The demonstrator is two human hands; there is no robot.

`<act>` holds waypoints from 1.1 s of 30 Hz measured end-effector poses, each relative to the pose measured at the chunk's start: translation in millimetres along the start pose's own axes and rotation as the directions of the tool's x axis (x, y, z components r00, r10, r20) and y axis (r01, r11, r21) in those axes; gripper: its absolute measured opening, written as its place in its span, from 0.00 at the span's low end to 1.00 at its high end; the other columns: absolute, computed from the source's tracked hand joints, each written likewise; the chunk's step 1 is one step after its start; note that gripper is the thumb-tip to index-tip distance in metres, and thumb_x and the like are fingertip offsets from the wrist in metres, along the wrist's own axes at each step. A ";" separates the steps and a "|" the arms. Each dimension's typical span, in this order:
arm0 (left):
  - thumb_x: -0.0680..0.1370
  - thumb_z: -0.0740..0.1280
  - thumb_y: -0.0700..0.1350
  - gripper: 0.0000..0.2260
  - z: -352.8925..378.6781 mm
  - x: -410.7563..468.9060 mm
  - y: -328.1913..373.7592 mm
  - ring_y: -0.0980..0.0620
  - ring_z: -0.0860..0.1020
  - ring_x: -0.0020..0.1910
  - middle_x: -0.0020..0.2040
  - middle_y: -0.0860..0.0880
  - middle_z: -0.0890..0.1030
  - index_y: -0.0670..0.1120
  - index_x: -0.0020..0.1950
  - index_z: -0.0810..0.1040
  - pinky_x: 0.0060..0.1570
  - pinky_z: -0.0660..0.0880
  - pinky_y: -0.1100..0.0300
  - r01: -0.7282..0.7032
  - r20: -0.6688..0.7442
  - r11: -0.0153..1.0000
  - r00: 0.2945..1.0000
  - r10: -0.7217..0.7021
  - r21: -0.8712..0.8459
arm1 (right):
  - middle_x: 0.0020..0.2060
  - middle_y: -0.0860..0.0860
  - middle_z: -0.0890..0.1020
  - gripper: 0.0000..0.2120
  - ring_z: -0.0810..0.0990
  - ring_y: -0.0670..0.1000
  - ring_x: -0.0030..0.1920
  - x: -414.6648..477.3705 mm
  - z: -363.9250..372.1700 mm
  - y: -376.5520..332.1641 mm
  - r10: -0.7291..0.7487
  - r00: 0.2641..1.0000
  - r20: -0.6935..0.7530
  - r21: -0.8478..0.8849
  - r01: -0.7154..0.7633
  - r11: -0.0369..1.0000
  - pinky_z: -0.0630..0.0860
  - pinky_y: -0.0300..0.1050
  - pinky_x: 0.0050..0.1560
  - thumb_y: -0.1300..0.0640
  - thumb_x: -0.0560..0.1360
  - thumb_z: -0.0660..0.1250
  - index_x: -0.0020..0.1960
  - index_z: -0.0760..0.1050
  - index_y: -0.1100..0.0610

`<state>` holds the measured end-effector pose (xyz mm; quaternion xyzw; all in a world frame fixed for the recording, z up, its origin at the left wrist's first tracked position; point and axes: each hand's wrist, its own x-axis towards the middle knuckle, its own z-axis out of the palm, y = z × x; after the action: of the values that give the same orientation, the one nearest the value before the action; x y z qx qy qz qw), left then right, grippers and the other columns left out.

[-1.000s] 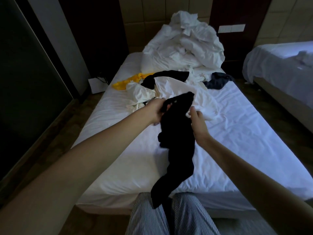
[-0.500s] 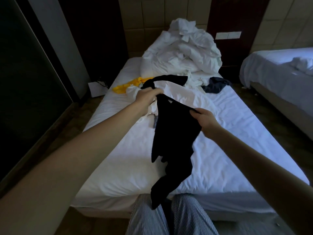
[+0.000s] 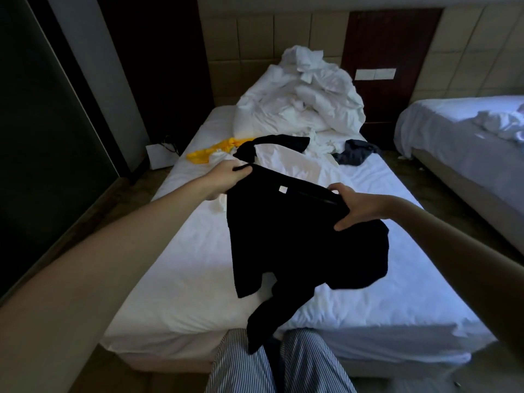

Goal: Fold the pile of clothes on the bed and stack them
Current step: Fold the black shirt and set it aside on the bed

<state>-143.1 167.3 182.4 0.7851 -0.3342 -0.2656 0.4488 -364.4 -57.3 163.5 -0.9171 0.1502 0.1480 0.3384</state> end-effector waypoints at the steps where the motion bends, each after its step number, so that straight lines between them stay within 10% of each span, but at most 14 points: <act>1: 0.82 0.59 0.48 0.07 -1.3 -1.4 -4.2 0.52 0.69 0.33 0.35 0.48 0.69 0.45 0.51 0.70 0.32 0.64 0.60 -0.009 -0.006 1.000 1.000 0.009 0.023 | 0.59 0.52 0.66 0.31 0.73 0.57 0.59 0.3 1.0 0.3 0.008 0.999 -0.046 -0.078 -0.012 0.997 0.73 0.47 0.56 0.59 0.74 0.70 0.71 0.56 0.57; 4: 0.82 0.59 0.46 0.08 -2.5 -2.6 -11.2 0.53 0.67 0.32 0.34 0.48 0.68 0.44 0.45 0.68 0.32 0.63 0.60 -0.067 -0.083 0.992 0.994 0.076 0.103 | 0.42 0.53 0.74 0.05 0.77 0.57 0.48 4.2 3.8 -3.1 -0.084 0.936 -0.343 -0.160 0.030 0.987 0.67 0.38 0.38 0.57 0.78 0.63 0.48 0.73 0.59; 7: 0.81 0.60 0.47 0.14 -7.3 -2.6 -18.3 0.50 0.70 0.32 0.33 0.43 0.71 0.38 0.41 0.72 0.34 0.64 0.58 -0.124 -0.059 0.946 0.987 0.148 0.298 | 0.31 0.54 0.74 0.15 0.75 0.53 0.35 5.0 4.2 4.7 -0.004 0.885 -0.465 0.063 0.038 0.997 0.65 0.40 0.34 0.52 0.76 0.66 0.36 0.72 0.61; 12: 0.75 0.65 0.60 0.23 -18.2 -5.7 -35.0 0.44 0.77 0.41 0.42 0.38 0.77 0.37 0.46 0.76 0.42 0.68 0.57 -0.123 0.128 0.901 0.989 0.076 0.417 | 0.33 0.58 0.74 0.18 0.74 0.54 0.33 7.0 21.6 18.8 0.097 0.910 -0.404 0.244 0.005 0.970 0.66 0.41 0.32 0.49 0.76 0.65 0.41 0.75 0.65; 17: 0.74 0.71 0.40 0.04 -32.0 -4.6 -59.5 0.52 0.75 0.42 0.42 0.50 0.77 0.47 0.45 0.77 0.41 0.71 0.64 -0.079 0.291 0.854 0.953 -0.087 0.514 | 0.35 0.52 0.73 0.06 0.72 0.50 0.34 5.8 12.5 35.6 0.030 0.998 -0.056 0.256 -0.015 0.967 0.65 0.41 0.37 0.57 0.78 0.63 0.44 0.73 0.58; 23: 0.83 0.56 0.41 0.11 -35.6 24.6 -68.5 0.46 0.75 0.47 0.52 0.43 0.78 0.48 0.63 0.72 0.46 0.69 0.57 -0.026 0.027 0.996 0.999 0.024 0.088 | 0.27 0.53 0.65 0.18 0.66 0.51 0.29 48.8 -2.7 27.0 0.042 0.875 -0.482 0.166 0.044 0.985 0.60 0.46 0.35 0.57 0.81 0.58 0.32 0.63 0.57; 33: 0.82 0.58 0.46 0.13 -93.0 97.5 47.3 0.44 0.76 0.44 0.44 0.45 0.77 0.42 0.60 0.75 0.43 0.68 0.55 -0.082 -0.192 0.943 0.970 0.150 0.322 | 0.35 0.59 0.75 0.17 0.74 0.56 0.38 93.3 -124.1 -18.3 -0.031 0.631 -0.775 0.002 0.052 0.999 0.63 0.46 0.37 0.52 0.78 0.62 0.43 0.73 0.67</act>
<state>-28.0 124.3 255.1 0.8489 -0.3675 -0.0967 0.3674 -251.4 -143.0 229.4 -0.8908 0.2614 -0.2695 0.2558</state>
